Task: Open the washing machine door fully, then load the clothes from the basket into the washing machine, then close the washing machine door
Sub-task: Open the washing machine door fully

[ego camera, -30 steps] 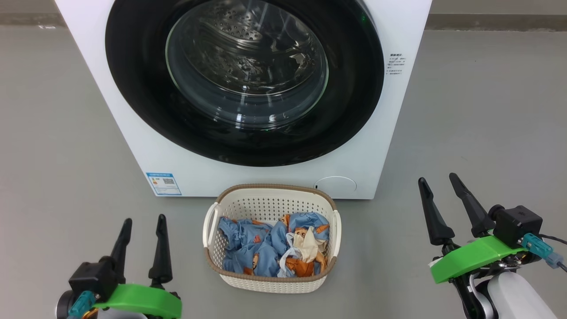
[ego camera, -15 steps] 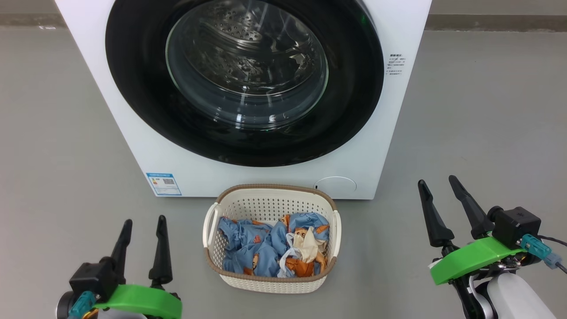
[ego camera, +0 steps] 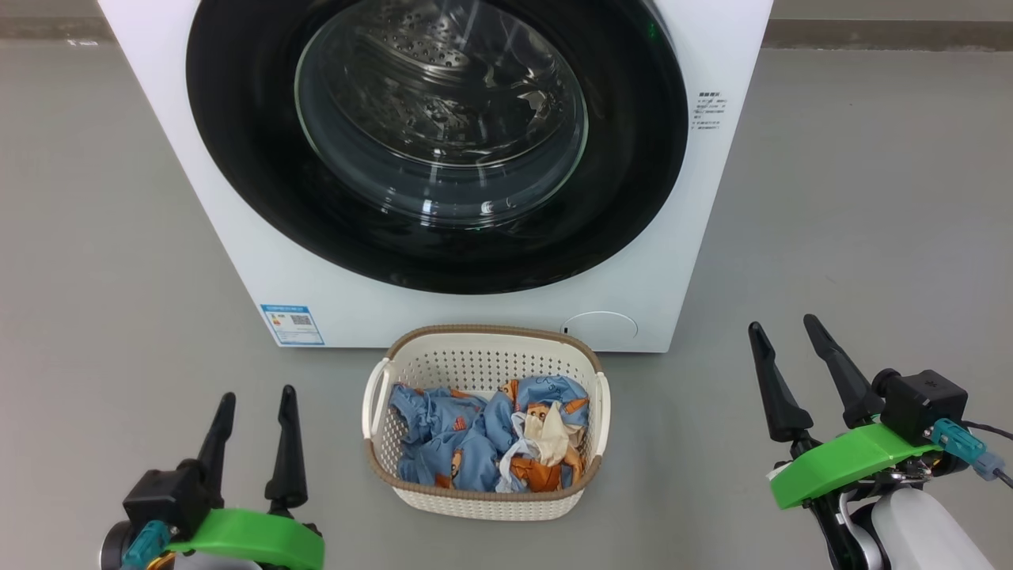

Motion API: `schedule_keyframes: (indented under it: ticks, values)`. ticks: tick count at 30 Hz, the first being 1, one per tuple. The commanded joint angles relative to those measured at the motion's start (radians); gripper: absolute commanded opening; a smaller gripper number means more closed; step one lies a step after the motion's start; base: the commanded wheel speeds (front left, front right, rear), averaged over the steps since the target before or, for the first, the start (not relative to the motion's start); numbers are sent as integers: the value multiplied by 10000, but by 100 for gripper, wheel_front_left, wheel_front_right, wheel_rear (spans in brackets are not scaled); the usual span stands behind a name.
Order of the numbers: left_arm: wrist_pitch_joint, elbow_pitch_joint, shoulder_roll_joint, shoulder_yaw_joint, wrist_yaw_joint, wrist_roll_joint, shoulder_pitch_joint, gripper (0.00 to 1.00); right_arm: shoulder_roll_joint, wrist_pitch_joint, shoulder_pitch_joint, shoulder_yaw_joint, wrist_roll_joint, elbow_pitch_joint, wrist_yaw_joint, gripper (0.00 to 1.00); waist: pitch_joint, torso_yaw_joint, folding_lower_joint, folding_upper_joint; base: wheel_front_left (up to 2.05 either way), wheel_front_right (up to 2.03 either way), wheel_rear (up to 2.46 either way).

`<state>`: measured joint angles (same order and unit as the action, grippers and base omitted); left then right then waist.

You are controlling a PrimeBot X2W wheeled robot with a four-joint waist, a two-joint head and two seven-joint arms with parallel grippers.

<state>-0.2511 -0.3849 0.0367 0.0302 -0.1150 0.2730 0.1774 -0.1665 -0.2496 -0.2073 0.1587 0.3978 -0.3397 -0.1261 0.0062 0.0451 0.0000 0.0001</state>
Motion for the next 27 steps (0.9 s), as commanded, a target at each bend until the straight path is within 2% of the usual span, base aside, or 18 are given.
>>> schedule_keyframes:
  ticks: [1, 12, 16, 27]
  values:
    - [-107, 170, 159, -313, -49, 26, 372, 100, -123, -122, -373, 154, 6, 189, -46, 100, 17, 7, 0, -1, 0, 0, 0]
    - [-107, 208, 151, -311, -33, 89, 380, 100, -180, -122, -439, 126, 19, 110, -46, 100, 105, 24, 0, -1, 0, 0, 0]
    - [-107, 266, 146, -261, -62, 438, 391, 100, -213, -122, -482, 112, 28, 108, -46, 100, 180, 32, 0, -1, 0, 0, 0]
    - [-107, 658, 139, -297, -8, 512, 487, 100, -553, -122, -1011, 52, 181, -24, -46, 100, 530, 131, 0, -1, 0, 0, 0]
